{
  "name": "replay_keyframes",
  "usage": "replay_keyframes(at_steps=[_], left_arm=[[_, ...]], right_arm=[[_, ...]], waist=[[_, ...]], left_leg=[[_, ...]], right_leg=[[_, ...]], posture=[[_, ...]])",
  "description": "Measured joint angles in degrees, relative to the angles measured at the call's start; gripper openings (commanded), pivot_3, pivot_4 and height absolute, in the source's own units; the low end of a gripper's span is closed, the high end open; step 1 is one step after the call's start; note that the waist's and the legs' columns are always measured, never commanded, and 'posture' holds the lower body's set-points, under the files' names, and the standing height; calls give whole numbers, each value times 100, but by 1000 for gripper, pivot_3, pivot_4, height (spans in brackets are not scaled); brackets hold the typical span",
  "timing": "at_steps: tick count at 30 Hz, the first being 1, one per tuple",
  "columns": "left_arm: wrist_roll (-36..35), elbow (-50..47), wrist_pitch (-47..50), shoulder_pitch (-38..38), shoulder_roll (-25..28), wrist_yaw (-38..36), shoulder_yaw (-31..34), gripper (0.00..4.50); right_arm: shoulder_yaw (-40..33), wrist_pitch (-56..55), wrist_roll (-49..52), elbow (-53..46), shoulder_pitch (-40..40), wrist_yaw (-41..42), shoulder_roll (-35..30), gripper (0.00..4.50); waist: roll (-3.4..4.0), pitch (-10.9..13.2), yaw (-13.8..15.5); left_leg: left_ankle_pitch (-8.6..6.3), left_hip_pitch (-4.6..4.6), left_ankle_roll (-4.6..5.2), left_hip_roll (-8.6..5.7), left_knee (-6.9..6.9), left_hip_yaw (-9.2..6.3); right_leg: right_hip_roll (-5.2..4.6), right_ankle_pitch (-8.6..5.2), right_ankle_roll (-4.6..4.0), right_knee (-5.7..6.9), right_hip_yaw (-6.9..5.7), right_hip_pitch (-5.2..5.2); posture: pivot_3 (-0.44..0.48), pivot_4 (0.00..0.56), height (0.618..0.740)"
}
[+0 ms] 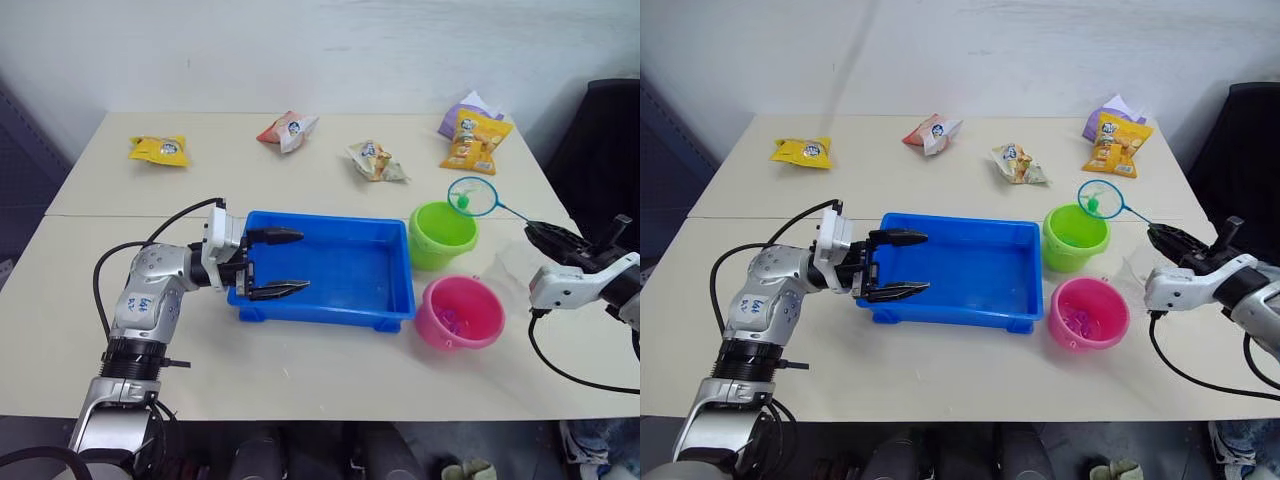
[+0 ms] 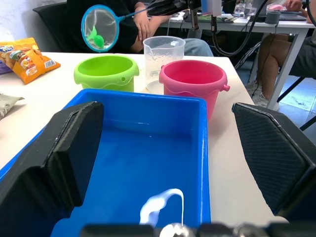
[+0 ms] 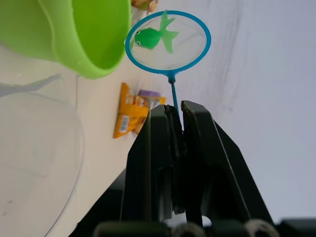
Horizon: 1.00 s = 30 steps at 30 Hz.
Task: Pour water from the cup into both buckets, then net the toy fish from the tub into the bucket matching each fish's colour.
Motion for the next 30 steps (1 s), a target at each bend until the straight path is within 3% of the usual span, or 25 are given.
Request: replay_keyframes(at_steps=[3, 10, 18, 30], left_arm=[[-2, -115, 1, 124, -11, 105, 15, 4478], [0, -154, -1, 146, -51, 213, 11, 4478], [5, -145, -16, 114, -128, 238, -56, 4478], [27, -112, -122, 126, -132, 231, -111, 4478]], right_arm=[[1, -98, -504, -7, 86, -680, -1, 0], [295, 18, -919, 79, 35, -1208, -1, 0], [863, 58, -976, 698, -168, -1323, -7, 0], [828, 262, -500, 370, 47, -1375, -298, 0]], waist=[[0, 0, 4], [0, 0, -4], [0, 0, 0], [2, 0, -2]], left_leg=[[1, 0, -1, 0, 0, 0], [2, 4, -3, 0, 0, 2], [2, 2, -2, 0, 1, 3], [2, 6, -4, 5, 2, 4]], right_leg=[[0, 0, 0, 0, 2, 0], [4, 0, 0, 2, 5, 2], [5, 0, 0, 2, 5, 2], [9, 0, 0, 4, 8, 3]], posture=[[0, 150, 740], [0, 150, 740], [0, 150, 740], [0, 150, 740]])
